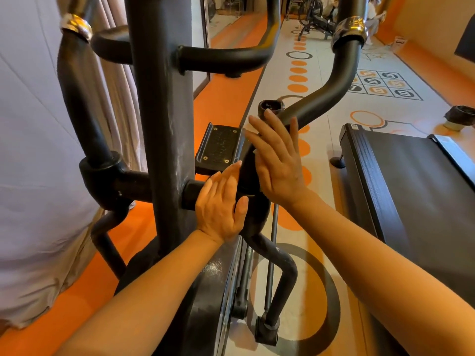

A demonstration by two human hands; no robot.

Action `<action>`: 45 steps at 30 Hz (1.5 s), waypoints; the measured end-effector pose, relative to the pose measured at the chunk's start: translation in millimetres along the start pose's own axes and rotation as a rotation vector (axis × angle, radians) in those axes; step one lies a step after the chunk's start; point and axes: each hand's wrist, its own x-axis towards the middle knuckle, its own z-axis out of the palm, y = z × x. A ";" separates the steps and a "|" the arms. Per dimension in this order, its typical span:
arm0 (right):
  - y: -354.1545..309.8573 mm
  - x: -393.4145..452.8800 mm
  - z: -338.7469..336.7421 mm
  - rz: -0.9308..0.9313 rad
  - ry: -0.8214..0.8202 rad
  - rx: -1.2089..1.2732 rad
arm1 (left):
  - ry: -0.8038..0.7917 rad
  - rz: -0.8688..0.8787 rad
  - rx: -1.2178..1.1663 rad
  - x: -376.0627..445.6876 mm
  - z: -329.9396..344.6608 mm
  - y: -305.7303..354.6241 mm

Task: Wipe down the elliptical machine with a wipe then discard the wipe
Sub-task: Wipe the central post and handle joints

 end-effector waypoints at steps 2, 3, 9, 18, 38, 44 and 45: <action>6.5 -1.1 -4.7 -0.106 -0.069 -0.015 | -0.008 -0.009 -0.003 0.2 -0.7 -0.1; 13.7 0.7 -7.8 -0.146 -0.082 -0.045 | -0.010 -0.005 -0.001 -0.1 -0.9 0.3; 47.3 21.4 -17.8 0.231 0.108 -0.099 | -0.028 -0.026 -0.008 1.1 -3.4 3.1; 23.8 -5.9 -9.5 -0.184 -0.137 -0.136 | -0.032 -0.029 -0.010 1.0 -1.8 1.7; 50.5 10.0 -9.2 -0.148 -0.022 -0.103 | -0.070 -0.081 -0.026 1.0 -5.6 4.5; 90.0 18.0 -23.2 0.091 0.058 -0.089 | -0.084 -0.108 -0.042 1.6 -8.4 5.5; 95.6 18.3 -24.4 0.163 0.082 -0.070 | -0.083 -0.108 -0.044 1.9 -8.7 5.9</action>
